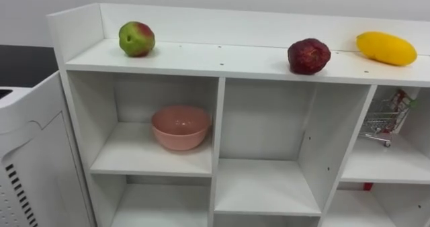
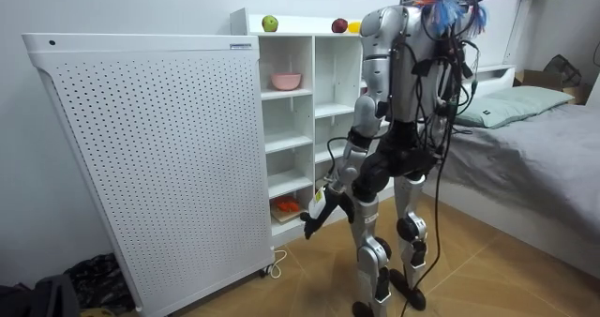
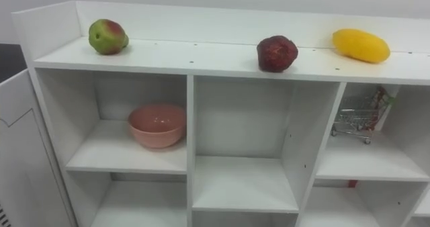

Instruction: Arrange fruit in the closet

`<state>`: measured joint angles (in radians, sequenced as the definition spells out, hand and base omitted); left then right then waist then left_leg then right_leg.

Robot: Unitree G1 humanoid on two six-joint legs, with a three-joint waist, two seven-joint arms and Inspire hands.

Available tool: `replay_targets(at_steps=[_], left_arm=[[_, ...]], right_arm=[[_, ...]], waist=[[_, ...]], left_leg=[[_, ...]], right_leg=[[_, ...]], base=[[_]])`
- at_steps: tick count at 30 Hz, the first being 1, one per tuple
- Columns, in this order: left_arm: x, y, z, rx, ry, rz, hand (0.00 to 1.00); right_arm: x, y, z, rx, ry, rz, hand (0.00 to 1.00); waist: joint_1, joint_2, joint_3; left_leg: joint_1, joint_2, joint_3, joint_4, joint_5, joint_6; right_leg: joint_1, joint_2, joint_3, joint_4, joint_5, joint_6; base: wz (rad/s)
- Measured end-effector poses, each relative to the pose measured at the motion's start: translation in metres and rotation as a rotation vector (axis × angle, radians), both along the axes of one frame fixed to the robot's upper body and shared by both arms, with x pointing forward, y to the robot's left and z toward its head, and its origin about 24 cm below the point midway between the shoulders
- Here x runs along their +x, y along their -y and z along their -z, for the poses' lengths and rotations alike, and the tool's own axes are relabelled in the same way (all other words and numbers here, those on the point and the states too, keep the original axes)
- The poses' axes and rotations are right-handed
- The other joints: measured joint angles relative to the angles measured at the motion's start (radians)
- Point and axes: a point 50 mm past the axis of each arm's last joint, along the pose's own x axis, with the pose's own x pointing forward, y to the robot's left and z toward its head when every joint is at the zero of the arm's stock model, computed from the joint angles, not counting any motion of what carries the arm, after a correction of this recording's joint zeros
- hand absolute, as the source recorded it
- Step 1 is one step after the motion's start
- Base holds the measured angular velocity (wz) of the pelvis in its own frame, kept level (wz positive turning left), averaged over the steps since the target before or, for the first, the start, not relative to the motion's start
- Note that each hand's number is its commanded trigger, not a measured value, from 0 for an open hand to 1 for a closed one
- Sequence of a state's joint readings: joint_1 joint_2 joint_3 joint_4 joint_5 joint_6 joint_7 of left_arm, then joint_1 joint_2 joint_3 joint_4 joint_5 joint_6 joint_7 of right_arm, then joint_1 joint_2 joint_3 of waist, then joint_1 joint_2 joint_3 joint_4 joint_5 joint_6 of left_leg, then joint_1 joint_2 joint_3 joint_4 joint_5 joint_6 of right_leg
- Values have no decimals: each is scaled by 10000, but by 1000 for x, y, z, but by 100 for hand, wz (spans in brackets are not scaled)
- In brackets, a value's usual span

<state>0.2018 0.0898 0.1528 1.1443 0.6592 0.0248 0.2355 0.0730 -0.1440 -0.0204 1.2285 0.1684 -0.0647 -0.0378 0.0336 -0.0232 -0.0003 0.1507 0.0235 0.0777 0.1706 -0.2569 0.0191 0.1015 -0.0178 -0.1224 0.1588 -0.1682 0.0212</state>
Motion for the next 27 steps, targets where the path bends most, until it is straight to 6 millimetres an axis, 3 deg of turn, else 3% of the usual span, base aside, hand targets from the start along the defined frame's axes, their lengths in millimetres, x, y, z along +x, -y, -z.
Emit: replay_targets(at_steps=[5,8,10,11,13,19,20,22,27], left_arm=[[3,0,-1,230,320,139,0],[0,1,-1,186,376,179,0],[2,2,-1,176,451,260,0],[4,2,-1,170,504,267,0],[3,3,-1,148,470,374,0],[0,3,-1,182,546,260,0],[0,3,-2,179,577,264,0],[3,3,-3,200,798,302,0],[-1,4,-2,58,554,402,0]], right_arm=[[68,0,-30,-948,2997,-604,0],[114,-4,-68,-1638,5591,-1001,0],[143,-10,-108,-2095,7818,-1252,0],[148,-11,-117,-2194,8283,-1273,0],[162,-18,-152,-2545,9987,-1346,0],[172,-29,-211,-3436,12754,-1090,0],[173,-30,-216,-3493,12995,-1055,0],[172,-32,-235,-3856,13906,-991,0],[172,-35,-257,-4317,15134,-685,0]], waist=[[26,-4,-5],[32,12,40],[29,22,84],[31,27,91],[219,15,80],[518,8,33],[525,7,31],[541,4,-47],[566,70,-48]], left_leg=[[12,-2,2,6,6,-5],[10,-1,19,6,7,-5],[-3,-2,19,-13,6,-5],[-2,-2,29,-20,6,-5],[18,5,50,-47,6,-6],[-1,3,36,-50,7,-6],[-3,3,36,-50,7,-6],[-55,4,32,-30,9,-4],[-48,11,63,3,36,-11]], right_leg=[[-129,31,177,114,9,-15],[-144,33,203,106,10,-16],[-154,33,202,72,10,-16],[-170,36,210,60,10,-16],[-214,65,361,57,10,-16],[-225,69,383,75,11,-15],[-226,67,381,77,11,-15],[-312,65,385,123,21,-23],[-303,69,406,131,101,-52]], base=[[-10],[0],[0],[0],[-11],[-5],[0],[0],[-2]])
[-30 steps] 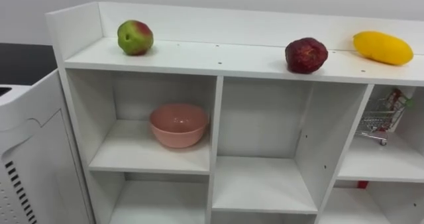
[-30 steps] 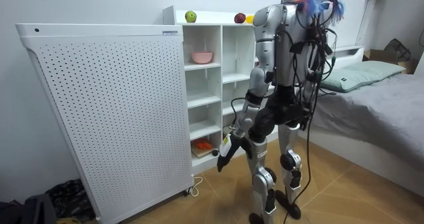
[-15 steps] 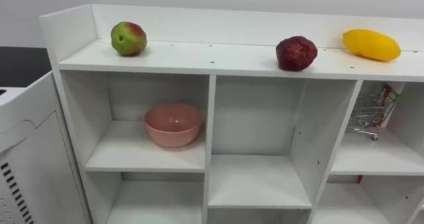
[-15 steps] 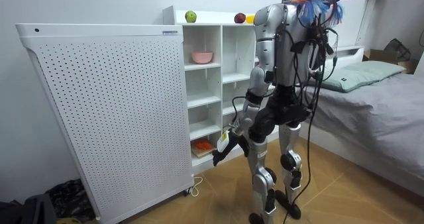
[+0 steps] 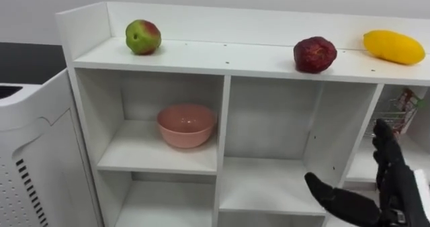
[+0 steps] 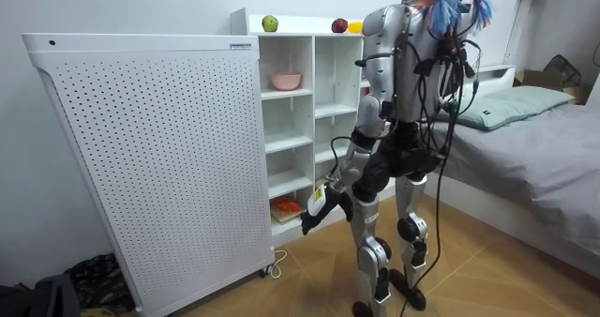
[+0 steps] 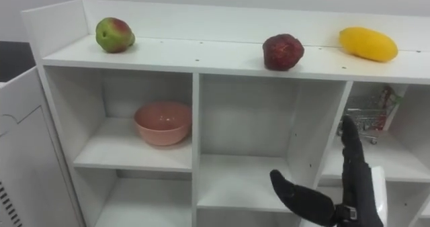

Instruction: Arrange fruit in the closet

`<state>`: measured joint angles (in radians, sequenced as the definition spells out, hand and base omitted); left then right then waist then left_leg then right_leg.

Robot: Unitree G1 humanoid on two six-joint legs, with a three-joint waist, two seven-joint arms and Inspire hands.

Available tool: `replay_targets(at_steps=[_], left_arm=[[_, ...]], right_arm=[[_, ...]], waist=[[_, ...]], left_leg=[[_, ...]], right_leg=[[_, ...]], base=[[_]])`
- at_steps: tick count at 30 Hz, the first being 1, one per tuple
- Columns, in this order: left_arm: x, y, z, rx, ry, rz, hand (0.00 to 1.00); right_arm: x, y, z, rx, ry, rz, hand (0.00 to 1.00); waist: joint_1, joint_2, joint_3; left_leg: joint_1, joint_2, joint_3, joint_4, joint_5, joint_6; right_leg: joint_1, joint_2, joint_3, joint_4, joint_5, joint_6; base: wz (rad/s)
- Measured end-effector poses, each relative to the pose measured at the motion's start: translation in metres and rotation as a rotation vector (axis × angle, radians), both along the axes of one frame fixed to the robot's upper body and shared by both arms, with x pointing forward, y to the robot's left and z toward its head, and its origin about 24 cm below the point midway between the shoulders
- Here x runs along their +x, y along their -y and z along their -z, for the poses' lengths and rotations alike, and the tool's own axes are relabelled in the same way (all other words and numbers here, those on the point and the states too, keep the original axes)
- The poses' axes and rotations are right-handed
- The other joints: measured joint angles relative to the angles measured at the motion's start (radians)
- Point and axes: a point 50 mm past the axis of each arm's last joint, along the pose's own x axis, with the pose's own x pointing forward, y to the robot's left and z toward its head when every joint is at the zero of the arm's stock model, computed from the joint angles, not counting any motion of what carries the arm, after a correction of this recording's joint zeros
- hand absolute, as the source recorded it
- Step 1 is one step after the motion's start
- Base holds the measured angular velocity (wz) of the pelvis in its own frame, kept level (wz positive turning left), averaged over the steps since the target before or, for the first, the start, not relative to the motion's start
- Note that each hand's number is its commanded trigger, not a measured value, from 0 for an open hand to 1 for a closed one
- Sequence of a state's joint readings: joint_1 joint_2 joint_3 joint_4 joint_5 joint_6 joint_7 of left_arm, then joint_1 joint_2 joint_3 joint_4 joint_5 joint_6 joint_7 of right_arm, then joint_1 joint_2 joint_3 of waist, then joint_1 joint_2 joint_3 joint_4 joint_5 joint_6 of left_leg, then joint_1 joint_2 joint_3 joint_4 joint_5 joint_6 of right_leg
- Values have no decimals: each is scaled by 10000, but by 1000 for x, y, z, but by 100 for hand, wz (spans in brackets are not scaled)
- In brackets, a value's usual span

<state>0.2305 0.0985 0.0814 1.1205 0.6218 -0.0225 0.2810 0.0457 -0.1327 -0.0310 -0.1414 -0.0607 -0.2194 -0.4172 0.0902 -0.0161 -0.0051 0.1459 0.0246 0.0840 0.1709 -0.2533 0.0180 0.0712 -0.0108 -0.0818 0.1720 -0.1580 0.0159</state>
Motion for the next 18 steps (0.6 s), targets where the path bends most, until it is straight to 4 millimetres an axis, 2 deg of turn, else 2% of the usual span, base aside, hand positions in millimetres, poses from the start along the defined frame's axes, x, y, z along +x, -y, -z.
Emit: replay_targets(at_steps=[3,7,11,14,18], left_arm=[[1,1,0,-104,-53,116,0],[1,1,0,-79,-43,147,0],[1,2,1,-155,-104,277,0],[2,3,1,-267,-162,309,0],[3,1,1,-279,-283,281,0]], right_arm=[[6,0,-17,-42,787,151,0],[11,-1,-36,-123,1768,197,0],[15,-3,-45,-119,2184,177,0],[20,-4,-55,166,2597,63,0],[26,-2,-67,526,2927,-164,0]], waist=[[-15,57,28],[-3,49,12],[14,24,12],[6,-14,24],[45,-186,-12]], left_leg=[[-22,2,24,-2,22,1],[-23,0,-40,-9,26,-4],[-32,0,-56,-22,27,-4],[-48,-1,-59,-23,28,-3],[-98,-2,-178,-15,35,-5]], right_leg=[[-40,4,22,3,52,-5],[-17,18,-5,8,54,-5],[-8,18,-30,-14,53,-4],[-22,9,-73,-17,52,-3],[-27,1,-200,-45,52,-3]], base=[[-4],[0],[0],[1],[6]])
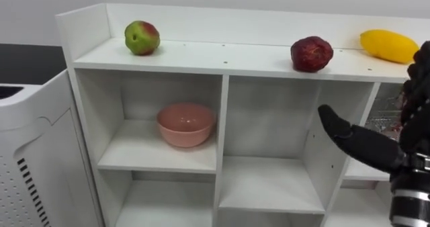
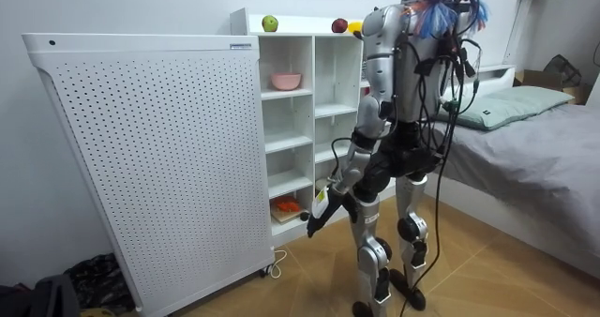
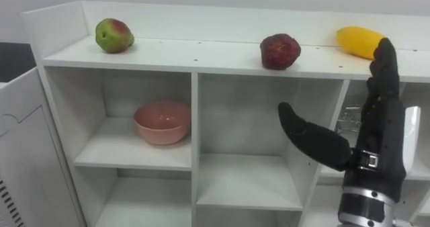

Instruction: Arrange fruit in the closet

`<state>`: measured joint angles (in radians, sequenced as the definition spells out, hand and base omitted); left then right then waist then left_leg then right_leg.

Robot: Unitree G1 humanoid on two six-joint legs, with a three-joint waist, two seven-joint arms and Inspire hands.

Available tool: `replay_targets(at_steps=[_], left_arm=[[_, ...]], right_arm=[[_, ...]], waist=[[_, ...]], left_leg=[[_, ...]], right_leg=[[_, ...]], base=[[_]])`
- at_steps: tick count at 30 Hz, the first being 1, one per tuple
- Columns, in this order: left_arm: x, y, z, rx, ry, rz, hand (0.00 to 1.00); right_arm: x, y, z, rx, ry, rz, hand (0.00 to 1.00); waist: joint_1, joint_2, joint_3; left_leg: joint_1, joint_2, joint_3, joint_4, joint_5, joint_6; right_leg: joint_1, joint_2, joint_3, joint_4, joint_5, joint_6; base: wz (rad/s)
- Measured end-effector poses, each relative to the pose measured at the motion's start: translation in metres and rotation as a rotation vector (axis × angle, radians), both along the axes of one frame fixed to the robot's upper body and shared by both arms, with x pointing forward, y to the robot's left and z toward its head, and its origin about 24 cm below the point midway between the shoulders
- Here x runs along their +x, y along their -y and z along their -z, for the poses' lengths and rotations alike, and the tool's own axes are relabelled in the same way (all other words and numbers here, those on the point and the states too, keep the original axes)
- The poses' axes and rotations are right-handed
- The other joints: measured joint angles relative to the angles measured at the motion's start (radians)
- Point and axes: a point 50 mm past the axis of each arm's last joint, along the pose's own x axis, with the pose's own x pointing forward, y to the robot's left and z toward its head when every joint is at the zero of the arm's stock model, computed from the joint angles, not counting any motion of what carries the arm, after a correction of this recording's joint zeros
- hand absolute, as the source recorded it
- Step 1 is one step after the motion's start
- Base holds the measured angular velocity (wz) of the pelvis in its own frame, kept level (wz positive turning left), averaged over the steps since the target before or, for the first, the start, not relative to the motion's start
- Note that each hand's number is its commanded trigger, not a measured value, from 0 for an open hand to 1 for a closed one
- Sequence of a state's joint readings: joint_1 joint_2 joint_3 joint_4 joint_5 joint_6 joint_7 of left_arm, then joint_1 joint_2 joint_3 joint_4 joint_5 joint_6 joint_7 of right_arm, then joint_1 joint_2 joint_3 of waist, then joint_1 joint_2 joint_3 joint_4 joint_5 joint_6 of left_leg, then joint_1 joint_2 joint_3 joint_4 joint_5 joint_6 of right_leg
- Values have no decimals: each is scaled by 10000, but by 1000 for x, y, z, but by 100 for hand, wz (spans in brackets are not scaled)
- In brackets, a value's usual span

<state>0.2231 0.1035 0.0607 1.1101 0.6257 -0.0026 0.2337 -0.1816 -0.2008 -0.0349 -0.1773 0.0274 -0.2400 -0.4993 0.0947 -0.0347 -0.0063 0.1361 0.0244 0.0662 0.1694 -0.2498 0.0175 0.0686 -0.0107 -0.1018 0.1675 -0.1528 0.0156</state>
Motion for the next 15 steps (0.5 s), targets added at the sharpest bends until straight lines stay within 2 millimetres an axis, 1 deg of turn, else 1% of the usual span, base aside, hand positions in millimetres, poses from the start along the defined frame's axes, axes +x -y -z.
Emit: replay_targets(at_steps=[2,4,5,8,10,15], left_arm=[[2,-1,-1,1,30,-32,0],[7,-3,-3,75,224,-6,0],[7,-3,-3,104,256,1,0],[11,-4,-4,143,399,36,0],[14,-5,-5,180,437,85,0],[13,-6,-4,172,158,116,0]], right_arm=[[7,1,-5,149,92,-102,0],[15,5,-11,351,87,-160,0],[16,6,-12,404,85,-159,0],[25,11,-12,448,-124,-70,0],[31,10,-16,463,-205,-64,0],[44,8,-25,324,-235,-145,0]], waist=[[-3,-69,27],[37,-170,96],[96,-187,105],[242,-225,108],[248,-234,114],[239,-238,115]], left_leg=[[8,3,-7,2,1,-1],[15,1,-18,3,9,-3],[14,1,-19,3,10,-4],[-10,-3,-58,4,13,-2],[-79,-4,-137,18,20,-4],[-100,8,-204,17,23,-8]], right_leg=[[23,1,-18,-8,0,0],[39,-3,-24,-7,0,0],[39,-2,-25,-8,0,0],[31,-15,-77,-7,0,0],[-10,-24,-164,-9,0,0],[-31,-34,-440,-15,0,-1]], base=[[3],[0],[0],[4],[9],[5]])
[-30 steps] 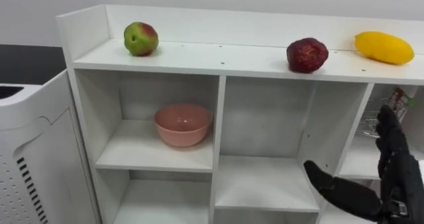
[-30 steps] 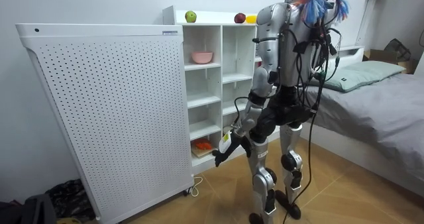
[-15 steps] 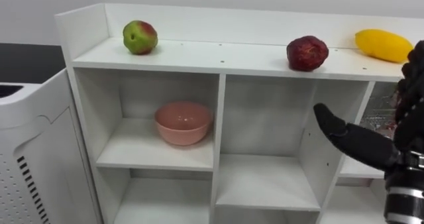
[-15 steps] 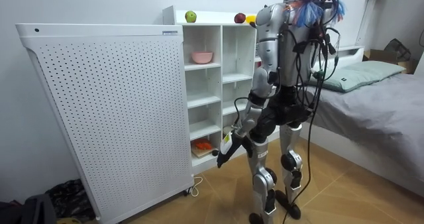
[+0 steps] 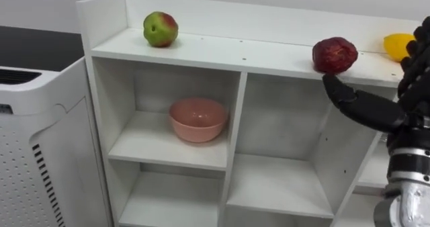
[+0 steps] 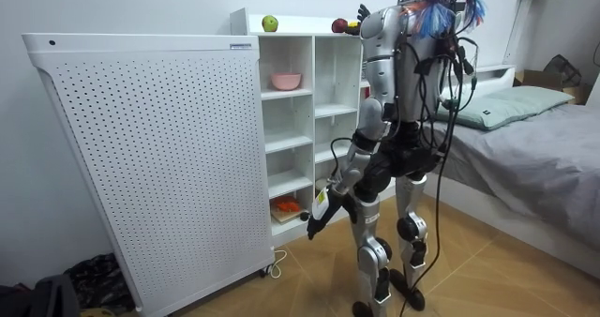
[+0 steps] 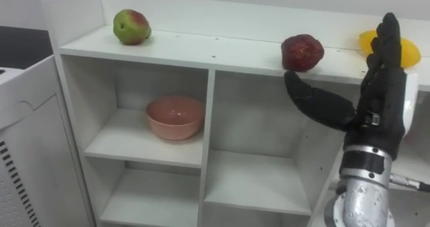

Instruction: Arrange fruit in the closet

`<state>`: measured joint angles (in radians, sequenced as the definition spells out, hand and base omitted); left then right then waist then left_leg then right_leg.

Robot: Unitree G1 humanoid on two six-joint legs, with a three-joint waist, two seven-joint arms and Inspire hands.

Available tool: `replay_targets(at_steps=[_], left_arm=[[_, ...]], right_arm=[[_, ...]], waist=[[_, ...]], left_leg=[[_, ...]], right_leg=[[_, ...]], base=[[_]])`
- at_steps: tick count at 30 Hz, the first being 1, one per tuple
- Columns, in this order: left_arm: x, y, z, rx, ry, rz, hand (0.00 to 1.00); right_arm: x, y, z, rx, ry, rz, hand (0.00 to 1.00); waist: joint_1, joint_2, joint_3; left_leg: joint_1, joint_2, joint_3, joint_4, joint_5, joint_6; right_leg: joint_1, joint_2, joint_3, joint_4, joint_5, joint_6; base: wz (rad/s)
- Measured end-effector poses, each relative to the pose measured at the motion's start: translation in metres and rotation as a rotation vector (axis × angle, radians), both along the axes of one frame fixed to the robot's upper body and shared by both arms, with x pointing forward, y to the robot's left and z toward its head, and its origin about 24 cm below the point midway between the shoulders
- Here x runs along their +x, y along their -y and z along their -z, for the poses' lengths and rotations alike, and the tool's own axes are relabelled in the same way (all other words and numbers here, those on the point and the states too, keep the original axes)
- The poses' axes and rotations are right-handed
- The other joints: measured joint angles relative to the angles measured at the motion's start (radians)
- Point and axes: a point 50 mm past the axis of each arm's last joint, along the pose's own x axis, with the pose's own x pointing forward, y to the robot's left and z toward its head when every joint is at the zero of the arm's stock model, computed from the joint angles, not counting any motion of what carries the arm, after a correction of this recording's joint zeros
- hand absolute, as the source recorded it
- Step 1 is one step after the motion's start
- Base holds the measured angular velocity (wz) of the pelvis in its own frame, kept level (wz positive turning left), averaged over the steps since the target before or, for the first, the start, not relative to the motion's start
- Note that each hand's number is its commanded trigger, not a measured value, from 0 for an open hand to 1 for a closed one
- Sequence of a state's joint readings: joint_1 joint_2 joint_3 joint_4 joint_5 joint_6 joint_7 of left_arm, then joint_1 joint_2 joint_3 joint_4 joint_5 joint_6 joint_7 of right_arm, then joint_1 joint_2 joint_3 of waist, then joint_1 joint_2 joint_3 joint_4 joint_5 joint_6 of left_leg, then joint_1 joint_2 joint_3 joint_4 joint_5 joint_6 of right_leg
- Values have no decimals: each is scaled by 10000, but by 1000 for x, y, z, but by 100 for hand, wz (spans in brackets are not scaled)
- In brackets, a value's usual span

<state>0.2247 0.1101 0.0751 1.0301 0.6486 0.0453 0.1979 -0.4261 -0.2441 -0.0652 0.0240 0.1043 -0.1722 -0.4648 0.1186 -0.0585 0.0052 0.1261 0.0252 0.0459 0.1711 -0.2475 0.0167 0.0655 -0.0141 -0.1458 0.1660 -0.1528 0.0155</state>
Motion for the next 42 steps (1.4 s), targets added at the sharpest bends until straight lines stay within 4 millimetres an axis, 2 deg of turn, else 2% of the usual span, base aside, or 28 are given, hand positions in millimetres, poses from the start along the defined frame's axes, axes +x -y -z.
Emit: replay_targets(at_steps=[6,12,27,42], left_arm=[[-4,-1,1,-11,-309,-57,0],[-2,-3,0,-49,-367,-51,0],[2,-8,-1,110,-353,-55,0],[5,-9,-2,119,-236,-63,0]], right_arm=[[11,5,-9,-346,-109,97,0],[19,13,2,-330,-1004,182,0],[20,24,2,-617,-1230,465,0],[20,23,2,-782,-1304,243,0]], waist=[[20,-29,-7],[71,-27,-4],[215,-50,0],[233,-100,-12]], left_leg=[[41,-3,-85,-19,0,0],[34,-3,-90,-14,1,0],[21,-4,-93,-5,2,0],[-91,-7,-167,98,1,-1]], right_leg=[[52,-20,-228,1,0,0],[32,-22,-239,0,0,0],[25,-20,-254,1,0,0],[-9,-23,-277,2,1,-2]], base=[[4],[0],[0],[1]])
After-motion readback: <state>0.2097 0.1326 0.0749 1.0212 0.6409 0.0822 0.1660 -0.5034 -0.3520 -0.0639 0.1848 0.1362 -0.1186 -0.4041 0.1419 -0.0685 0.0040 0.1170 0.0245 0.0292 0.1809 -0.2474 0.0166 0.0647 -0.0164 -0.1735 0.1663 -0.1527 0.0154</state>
